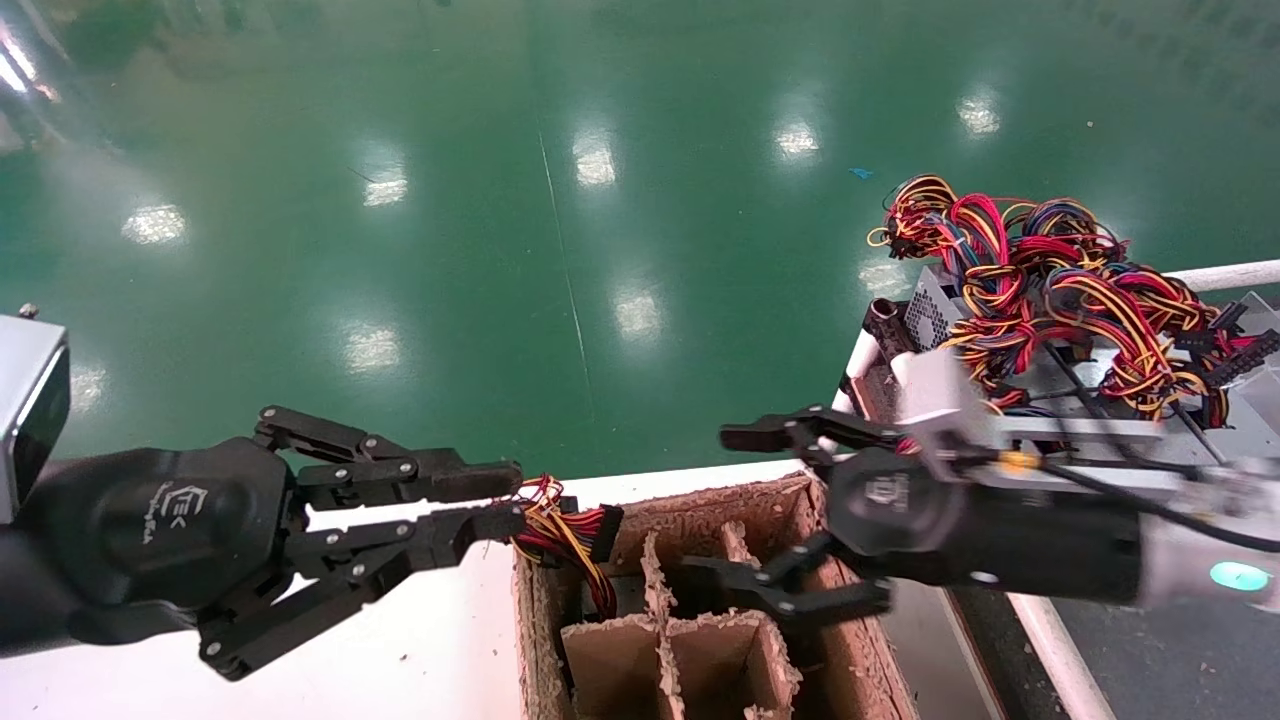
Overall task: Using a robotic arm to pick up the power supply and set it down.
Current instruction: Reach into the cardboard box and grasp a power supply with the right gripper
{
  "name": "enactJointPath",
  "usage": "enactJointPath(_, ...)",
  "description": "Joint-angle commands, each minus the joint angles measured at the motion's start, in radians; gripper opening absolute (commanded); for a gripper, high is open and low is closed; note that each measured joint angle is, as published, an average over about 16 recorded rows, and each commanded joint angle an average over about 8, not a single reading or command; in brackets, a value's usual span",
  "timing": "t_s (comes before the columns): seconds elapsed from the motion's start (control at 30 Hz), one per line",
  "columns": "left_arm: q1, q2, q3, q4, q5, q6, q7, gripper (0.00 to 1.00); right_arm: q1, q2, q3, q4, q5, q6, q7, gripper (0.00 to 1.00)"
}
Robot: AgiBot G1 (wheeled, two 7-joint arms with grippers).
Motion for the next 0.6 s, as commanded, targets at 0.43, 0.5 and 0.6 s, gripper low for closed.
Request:
enactJointPath(0.43, 0.0, 0.0, 0.0, 0.0, 0.0, 0.0, 0.0, 1.0, 0.131, -0.257, -0.09, -0.374, -0.13, 0.021, -0.165, 0.74)
enactJointPath(0.5, 0.0, 0.0, 0.0, 0.0, 0.0, 0.0, 0.0, 1.0, 0.144, -0.287, -0.096, -0.43, -0.137, 0.022, -0.193, 0.49)
enactJointPath(0.6, 0.0, 0.0, 0.0, 0.0, 0.0, 0.0, 0.0, 1.0, 0.165, -0.33, -0.103, -0.51, -0.147, 0.023, -0.231, 0.12)
